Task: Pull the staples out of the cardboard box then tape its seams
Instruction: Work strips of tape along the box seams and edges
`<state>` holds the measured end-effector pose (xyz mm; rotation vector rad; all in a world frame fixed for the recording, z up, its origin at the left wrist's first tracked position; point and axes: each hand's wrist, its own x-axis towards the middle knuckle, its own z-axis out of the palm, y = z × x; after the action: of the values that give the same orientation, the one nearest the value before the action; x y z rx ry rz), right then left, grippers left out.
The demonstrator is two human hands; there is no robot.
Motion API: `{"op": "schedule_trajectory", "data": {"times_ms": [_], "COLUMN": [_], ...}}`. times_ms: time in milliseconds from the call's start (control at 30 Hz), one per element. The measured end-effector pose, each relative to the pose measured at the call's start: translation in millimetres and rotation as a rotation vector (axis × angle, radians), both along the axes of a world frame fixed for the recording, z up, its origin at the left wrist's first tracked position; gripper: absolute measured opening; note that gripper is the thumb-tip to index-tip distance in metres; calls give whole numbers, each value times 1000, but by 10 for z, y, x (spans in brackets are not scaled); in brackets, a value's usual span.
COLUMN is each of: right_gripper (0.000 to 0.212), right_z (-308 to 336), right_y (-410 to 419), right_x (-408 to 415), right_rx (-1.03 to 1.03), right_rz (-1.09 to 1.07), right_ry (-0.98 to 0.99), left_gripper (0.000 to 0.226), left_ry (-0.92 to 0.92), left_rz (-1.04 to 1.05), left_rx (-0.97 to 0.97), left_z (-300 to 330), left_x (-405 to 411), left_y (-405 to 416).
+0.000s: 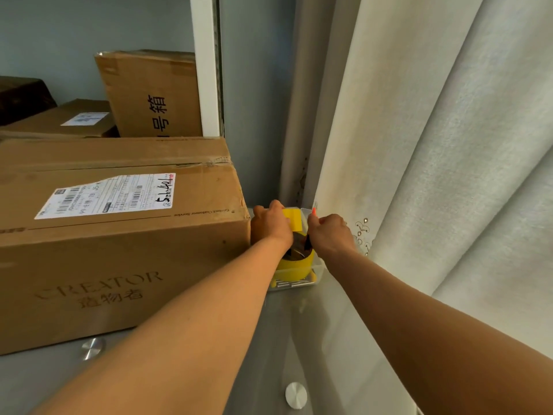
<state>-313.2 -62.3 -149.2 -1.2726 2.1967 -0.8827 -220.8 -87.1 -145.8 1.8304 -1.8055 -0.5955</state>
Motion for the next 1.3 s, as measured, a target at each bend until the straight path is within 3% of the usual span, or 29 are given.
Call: {"op": "schedule_trajectory", "data": {"times_ms": [200, 467, 600, 767, 867, 933, 1033, 1167, 1300], "right_gripper": [32, 15, 31, 21, 16, 32, 53, 46, 50], "right_z": [-5, 56, 30, 51, 44, 31, 55, -81, -305], "right_y": [-9, 68, 85, 62, 61, 82, 136, 157, 213], "right_x": [52, 79, 37, 100, 156, 141, 18, -306, -465], "right_rx": [-46, -40, -46, -151, -144, -148, -184, 48, 251], "right_rz": [25, 58, 47, 22, 14, -2, -102, -256, -270], "right_ry": [-186, -102, -125, -192, 4, 73, 6, -5, -131], "left_gripper": [40, 57, 65, 62, 61, 60, 52, 63, 70], "left_ry": [30, -101, -13, 70, 79, 77, 154, 99, 86], "left_rz": [102, 47, 40, 82, 114, 127, 86, -37, -39], "left_rx": [-94, -16, 26, 15, 26, 6, -39, 27, 18], "left_z": [-19, -30, -4, 7, 18, 10, -35, -119, -131], "left_x": [75, 92, 94, 92, 85, 75, 61, -3, -26], "left_y": [126, 203, 230, 214, 209, 204, 188, 184, 208]}}
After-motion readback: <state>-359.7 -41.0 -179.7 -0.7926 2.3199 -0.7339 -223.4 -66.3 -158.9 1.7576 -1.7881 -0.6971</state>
